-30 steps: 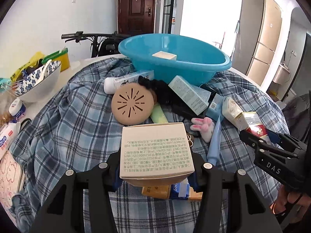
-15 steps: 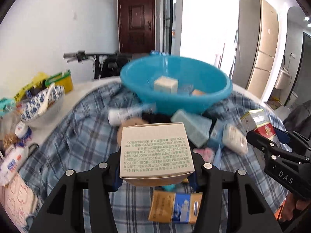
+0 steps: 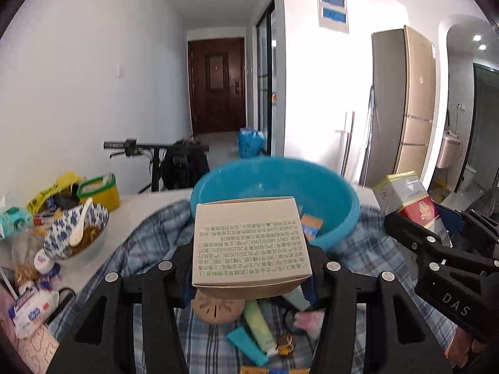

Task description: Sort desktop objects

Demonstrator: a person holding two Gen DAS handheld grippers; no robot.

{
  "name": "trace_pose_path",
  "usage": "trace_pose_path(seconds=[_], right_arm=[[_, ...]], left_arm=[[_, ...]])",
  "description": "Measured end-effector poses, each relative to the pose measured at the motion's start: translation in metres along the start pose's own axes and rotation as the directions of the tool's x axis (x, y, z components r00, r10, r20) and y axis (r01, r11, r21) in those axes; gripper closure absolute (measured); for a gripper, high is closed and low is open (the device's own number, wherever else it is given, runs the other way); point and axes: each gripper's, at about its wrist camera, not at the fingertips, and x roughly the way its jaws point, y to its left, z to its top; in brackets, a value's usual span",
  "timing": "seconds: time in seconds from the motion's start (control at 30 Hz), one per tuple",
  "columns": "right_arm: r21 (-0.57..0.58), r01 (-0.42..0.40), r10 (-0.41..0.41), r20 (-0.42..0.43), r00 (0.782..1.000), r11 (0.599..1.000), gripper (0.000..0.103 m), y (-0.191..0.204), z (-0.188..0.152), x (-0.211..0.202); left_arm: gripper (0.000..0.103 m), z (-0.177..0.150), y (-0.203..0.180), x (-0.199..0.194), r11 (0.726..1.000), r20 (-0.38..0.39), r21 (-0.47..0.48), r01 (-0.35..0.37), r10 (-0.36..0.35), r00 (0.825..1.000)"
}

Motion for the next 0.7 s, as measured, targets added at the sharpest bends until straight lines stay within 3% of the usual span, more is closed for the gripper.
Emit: trace_pose_path(seconds=[0.33, 0.7], right_arm=[[-0.015, -0.01, 0.012, 0.152, 0.988, 1.0, 0.049, 0.008, 0.045, -0.02], [-0.036, -0.009, 0.018, 0.271, 0.962, 0.999, 0.049, 0.01, 0.083, -0.024]], left_arm=[[0.049, 0.046, 0.003, -0.016, 1.0, 0.125, -0.028, 0.0, 0.004, 0.992], [0.049, 0.09, 0.004, -0.031, 1.0, 0.255, -0.007, -0.001, 0.003, 0.967]])
